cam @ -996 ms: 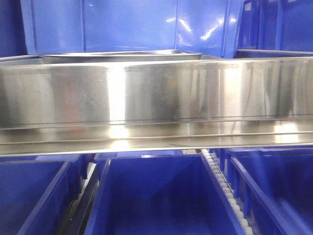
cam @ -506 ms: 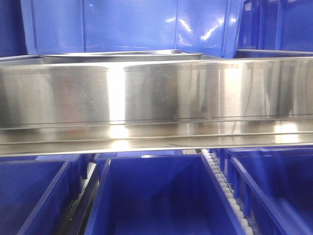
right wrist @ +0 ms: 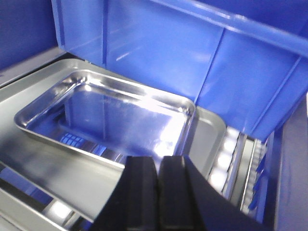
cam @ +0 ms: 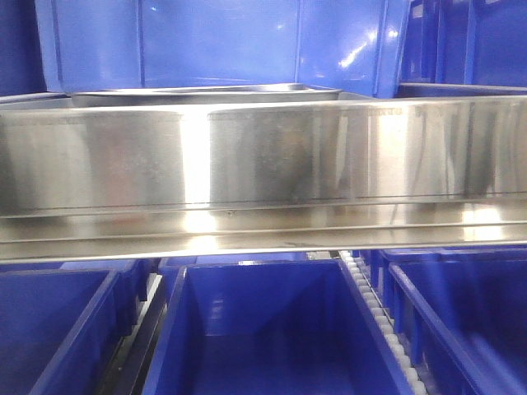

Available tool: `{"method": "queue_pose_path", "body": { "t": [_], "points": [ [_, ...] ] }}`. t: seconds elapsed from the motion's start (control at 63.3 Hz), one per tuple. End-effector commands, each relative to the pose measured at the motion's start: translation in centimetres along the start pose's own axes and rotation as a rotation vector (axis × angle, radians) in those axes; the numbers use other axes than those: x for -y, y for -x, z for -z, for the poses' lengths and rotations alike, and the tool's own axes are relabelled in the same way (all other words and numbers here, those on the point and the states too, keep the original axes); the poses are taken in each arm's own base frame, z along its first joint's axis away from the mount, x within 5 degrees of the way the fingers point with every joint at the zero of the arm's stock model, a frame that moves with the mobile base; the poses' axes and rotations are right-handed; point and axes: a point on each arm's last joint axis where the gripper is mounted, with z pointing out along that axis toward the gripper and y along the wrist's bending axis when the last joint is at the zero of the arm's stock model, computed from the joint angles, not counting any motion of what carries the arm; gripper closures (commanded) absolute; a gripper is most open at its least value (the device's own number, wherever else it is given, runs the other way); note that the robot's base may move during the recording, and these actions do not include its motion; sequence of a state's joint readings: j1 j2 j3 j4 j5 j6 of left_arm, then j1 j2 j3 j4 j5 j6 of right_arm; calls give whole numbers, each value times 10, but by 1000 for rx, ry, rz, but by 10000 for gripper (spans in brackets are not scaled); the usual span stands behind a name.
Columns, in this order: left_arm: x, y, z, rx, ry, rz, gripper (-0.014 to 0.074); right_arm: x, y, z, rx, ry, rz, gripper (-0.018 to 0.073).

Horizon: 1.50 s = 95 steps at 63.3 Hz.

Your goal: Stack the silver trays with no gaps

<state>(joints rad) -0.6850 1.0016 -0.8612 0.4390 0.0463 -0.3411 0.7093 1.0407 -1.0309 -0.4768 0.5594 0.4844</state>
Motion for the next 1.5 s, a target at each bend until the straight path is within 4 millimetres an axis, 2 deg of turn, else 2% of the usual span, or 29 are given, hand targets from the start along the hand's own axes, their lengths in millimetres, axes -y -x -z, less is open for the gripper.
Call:
{"method": "queue_pose_path", "body": {
  "t": [0.0, 0.111, 0.221, 0.379, 0.522, 0.695, 0.885, 1.091, 1.343, 1.486],
  "points": [
    [2, 2, 2, 23, -13, -8, 605, 1, 5, 7, 60, 10, 18, 638],
    [2, 2, 2, 23, -13, -8, 605, 2, 3, 21, 144, 46, 15, 638],
    [2, 2, 2, 23, -13, -8, 605, 4, -11, 41, 222, 93, -14, 638],
    [2, 2, 2, 23, -13, -8, 605, 8, -47, 69, 313, 178, -123, 638],
    [2, 2, 2, 23, -13, -8, 605, 21, -83, 83, 344, 126, -158, 638],
    [2, 2, 2, 23, -13, -8, 605, 36, -132, 90, 377, -30, -185, 638],
    [2, 2, 2, 23, -13, -8, 605, 40, -166, 98, 558, -164, -77, 638],
    [2, 2, 2, 23, -13, -8, 605, 44, -203, 97, 578, -310, -89, 638],
    [2, 2, 2, 22, -13, -8, 605, 47, -231, 79, 484, -353, -107, 638],
    [2, 2, 2, 22, -13, -8, 605, 46, -230, 79, 503, -343, -101, 638]
  ]
}}
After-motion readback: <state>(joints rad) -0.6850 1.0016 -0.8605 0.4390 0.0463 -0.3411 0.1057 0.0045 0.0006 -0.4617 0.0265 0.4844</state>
